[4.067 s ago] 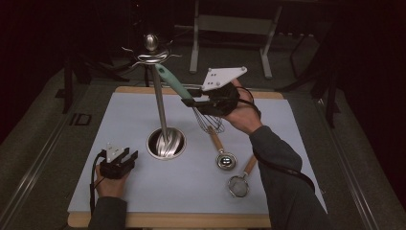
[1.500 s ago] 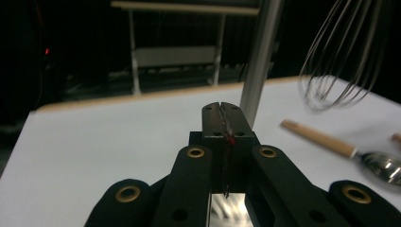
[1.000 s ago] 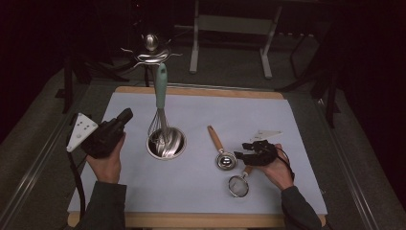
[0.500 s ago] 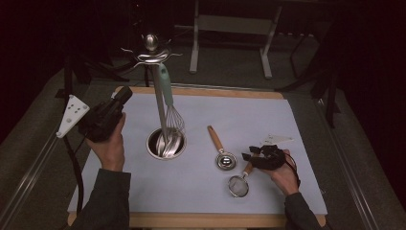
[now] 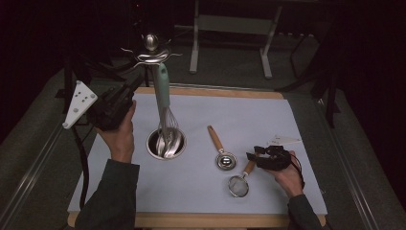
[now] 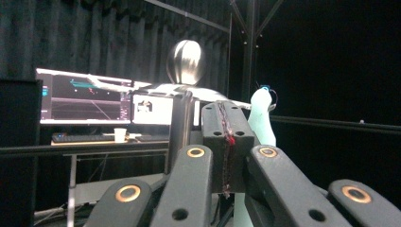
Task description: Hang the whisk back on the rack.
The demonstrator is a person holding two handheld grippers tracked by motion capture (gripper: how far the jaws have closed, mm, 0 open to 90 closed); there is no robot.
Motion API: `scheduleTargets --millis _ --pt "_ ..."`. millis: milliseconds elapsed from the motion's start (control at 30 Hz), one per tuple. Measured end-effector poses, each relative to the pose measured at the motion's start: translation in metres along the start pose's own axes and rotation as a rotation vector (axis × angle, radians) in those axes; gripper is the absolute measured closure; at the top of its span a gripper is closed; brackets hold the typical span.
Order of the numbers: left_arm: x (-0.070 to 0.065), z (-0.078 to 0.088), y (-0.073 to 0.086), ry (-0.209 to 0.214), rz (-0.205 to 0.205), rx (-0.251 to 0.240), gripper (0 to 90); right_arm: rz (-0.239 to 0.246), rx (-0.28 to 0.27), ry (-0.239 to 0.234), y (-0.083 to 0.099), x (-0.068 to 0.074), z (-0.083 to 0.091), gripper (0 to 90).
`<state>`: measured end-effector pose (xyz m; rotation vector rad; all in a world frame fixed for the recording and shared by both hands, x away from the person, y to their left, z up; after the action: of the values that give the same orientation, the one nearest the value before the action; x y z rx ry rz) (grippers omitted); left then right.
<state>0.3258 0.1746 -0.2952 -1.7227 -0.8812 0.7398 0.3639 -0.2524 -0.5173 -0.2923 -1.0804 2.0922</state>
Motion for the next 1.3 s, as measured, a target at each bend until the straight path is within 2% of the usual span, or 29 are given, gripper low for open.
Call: scheduleTargets --millis 400,867,1300 --pt "0.010 -0.005 -0.008 -0.049 -0.015 0.010 90.0 -0.009 -0.002 -0.004 0.002 -0.002 0.000 50.1" --pt "0.035 -0.016 -0.011 -0.124 0.018 0.045 90.0 0.006 0.002 -0.006 0.003 -0.001 0.000 51.0" --pt "0.048 -0.023 -0.011 -0.156 0.048 0.060 90.0 0.016 -0.001 0.001 0.003 -0.001 0.002 51.4"
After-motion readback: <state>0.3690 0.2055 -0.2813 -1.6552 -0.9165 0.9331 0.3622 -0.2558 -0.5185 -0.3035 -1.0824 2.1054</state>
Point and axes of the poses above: each handheld gripper's, and its own axes: z roughly backward along the jaws, y roughly out of its underside, x roughly to its left, the point moved 4 cm from there along -z, roughly forward along the jaws, and after that the axes turned 2 degrees about -y, right-handed, at the moved point
